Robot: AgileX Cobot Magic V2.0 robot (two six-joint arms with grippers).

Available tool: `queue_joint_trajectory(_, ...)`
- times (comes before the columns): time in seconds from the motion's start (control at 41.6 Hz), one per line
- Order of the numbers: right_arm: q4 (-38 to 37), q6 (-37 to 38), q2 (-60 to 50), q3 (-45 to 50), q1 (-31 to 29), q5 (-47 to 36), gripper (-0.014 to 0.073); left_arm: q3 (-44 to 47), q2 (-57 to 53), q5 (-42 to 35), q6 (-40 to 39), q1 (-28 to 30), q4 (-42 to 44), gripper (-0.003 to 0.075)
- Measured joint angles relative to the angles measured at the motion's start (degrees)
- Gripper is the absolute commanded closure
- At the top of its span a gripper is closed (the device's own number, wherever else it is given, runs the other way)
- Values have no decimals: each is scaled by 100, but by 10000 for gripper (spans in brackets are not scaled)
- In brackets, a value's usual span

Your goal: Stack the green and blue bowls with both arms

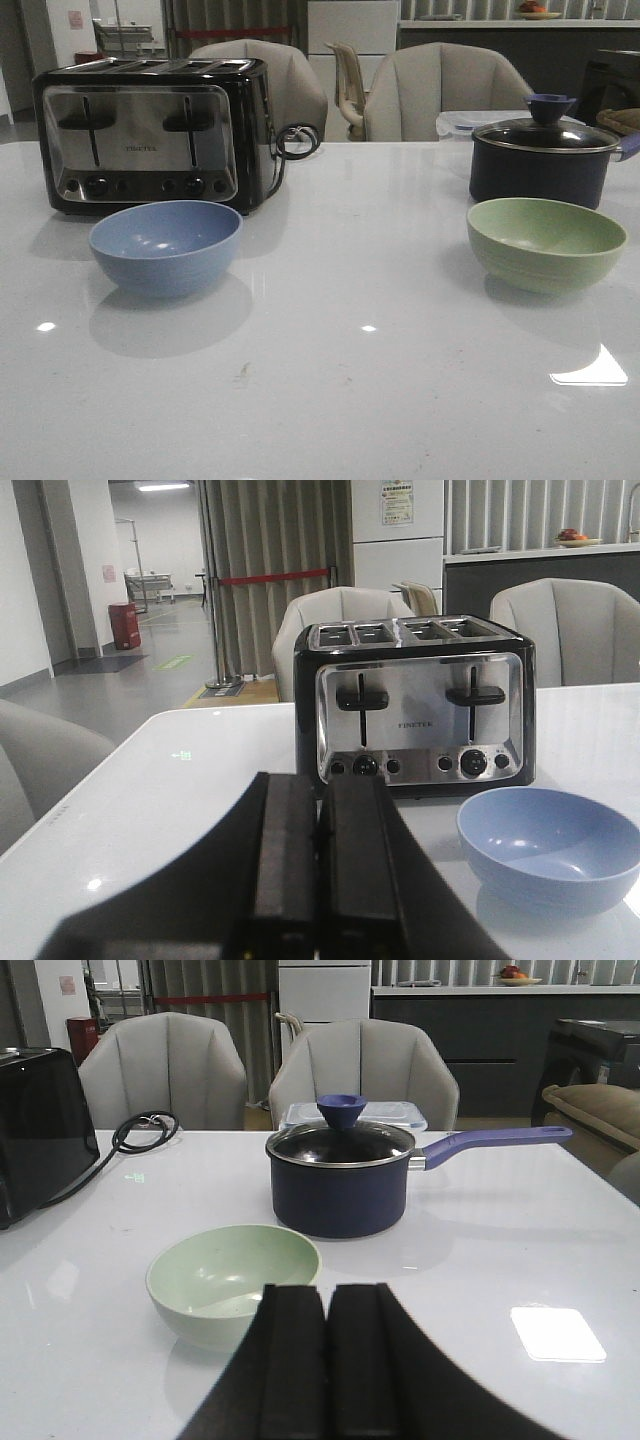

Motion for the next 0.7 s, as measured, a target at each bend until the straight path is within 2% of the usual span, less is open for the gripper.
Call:
queue_joint_trajectory(0.312, 0, 0, 0, 0, 0, -30, 558, 0, 0, 0, 0, 0, 0, 622)
queue_joint_trajectory(0.481, 0, -10, 0, -15, 0, -204, 558, 0, 0, -589, 0, 0, 0, 622)
queue_joint_trajectory(0.553, 0, -10, 0, -223, 0, -94, 558, -89, 0, -779, 0, 0, 0, 622)
queue_joint_trajectory(0.697, -48, -10, 0, -1136, 0, 284, 558, -723, 0, -615, 0, 0, 0, 622)
